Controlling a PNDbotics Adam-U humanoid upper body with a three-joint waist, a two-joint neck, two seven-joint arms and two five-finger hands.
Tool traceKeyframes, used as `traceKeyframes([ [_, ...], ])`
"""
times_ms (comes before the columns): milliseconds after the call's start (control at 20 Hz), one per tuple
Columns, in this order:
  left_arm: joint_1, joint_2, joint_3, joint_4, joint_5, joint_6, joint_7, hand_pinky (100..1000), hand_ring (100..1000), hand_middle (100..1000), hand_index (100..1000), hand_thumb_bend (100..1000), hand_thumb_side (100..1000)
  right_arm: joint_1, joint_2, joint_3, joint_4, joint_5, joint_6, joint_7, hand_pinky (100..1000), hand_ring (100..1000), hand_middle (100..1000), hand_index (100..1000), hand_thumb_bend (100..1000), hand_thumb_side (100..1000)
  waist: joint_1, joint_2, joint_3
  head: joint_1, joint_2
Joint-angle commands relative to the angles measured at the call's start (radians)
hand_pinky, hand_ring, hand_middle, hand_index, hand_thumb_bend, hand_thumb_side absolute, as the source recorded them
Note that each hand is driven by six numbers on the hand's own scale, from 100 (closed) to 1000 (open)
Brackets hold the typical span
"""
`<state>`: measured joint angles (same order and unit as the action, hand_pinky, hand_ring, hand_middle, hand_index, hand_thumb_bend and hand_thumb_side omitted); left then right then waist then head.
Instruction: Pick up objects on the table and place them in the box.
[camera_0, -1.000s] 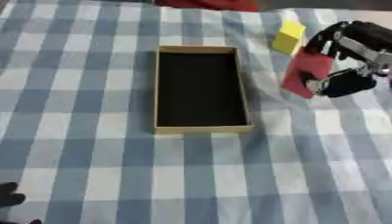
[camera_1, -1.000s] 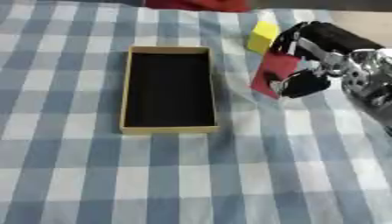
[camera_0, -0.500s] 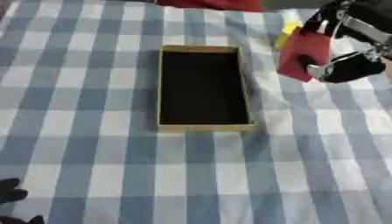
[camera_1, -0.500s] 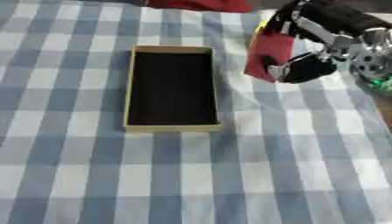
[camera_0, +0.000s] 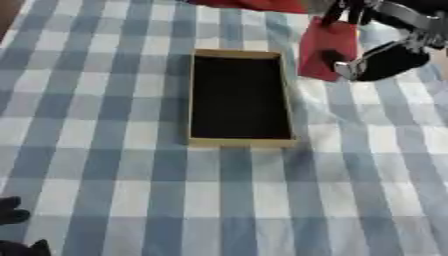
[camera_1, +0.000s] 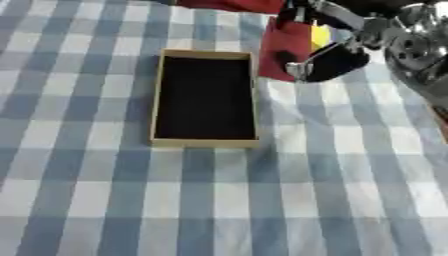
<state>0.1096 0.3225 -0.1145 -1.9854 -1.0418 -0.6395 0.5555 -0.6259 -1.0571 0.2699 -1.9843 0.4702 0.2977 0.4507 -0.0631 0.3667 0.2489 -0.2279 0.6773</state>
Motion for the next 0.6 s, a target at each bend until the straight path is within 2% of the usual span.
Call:
traceKeyframes([
  [50,-0.007,0.022,0.006,-0.015,0.014,-0.026,0.018,649,696,574,420,100,182,-0.026,0.008,0.021,-0.016,0.033,0.011,0.031,612,465,448,706,100,255,0.002,-0.021,0.007,-0.010,0.009],
  [250,-0.013,0.021,0.006,-0.015,0.021,-0.030,0.015,650,679,572,419,100,187,-0.039,0.048,0.053,-0.016,0.055,0.029,0.049,611,463,444,704,100,301,0.002,-0.016,0.015,-0.016,0.005],
  [600,-0.019,0.016,0.005,-0.015,0.026,-0.032,0.007,650,679,572,418,100,192,-0.065,0.102,0.102,-0.016,0.108,0.047,0.075,613,468,449,704,100,327,0.002,-0.009,0.026,-0.024,0.000],
])
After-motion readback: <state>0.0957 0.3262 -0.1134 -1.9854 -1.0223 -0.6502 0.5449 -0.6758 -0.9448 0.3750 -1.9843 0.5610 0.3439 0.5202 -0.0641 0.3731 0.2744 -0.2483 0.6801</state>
